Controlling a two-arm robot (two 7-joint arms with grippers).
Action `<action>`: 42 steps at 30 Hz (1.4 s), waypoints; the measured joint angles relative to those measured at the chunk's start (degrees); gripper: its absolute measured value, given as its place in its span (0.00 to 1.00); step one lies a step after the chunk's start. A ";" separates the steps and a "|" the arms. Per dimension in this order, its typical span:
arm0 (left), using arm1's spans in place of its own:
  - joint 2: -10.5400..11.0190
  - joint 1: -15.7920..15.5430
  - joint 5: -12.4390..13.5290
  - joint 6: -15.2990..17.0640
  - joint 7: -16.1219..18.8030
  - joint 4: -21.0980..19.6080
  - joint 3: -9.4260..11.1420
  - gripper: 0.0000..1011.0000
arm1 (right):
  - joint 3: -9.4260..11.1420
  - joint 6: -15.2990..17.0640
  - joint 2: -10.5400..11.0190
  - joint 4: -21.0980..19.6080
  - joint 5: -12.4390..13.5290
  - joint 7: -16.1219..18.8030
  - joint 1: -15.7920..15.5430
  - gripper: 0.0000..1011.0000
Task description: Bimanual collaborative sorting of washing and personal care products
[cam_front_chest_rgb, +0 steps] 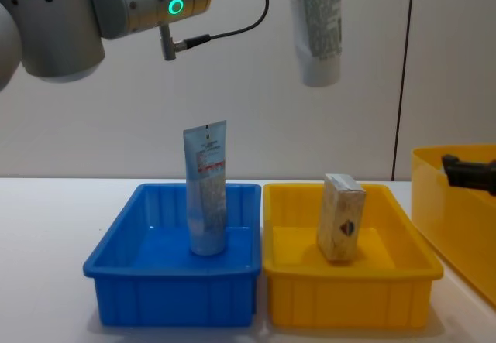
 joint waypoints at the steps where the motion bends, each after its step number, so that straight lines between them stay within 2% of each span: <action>1: 0.03 0.05 -0.06 0.11 0.05 -0.08 0.03 0.14 | 0.10 -0.22 0.24 -0.77 0.84 1.16 -0.38 0.99; 11: 0.35 0.70 -1.08 0.79 -0.02 -0.72 0.44 0.14 | 0.94 -0.57 1.46 -5.90 6.53 7.55 -1.76 0.99; 19: 0.90 1.29 -1.88 1.14 -0.54 -1.31 0.81 0.14 | -0.19 -0.49 1.34 -7.27 8.30 9.86 -1.08 0.99; 29: 1.64 1.76 -2.50 1.29 -0.54 -1.75 1.05 0.14 | -2.19 -0.51 -0.38 -5.65 7.78 9.29 1.07 0.99; 42: 2.29 2.27 -3.33 1.64 -0.49 -2.68 1.29 0.14 | -4.52 -0.53 -4.09 -0.36 5.14 6.51 4.53 0.99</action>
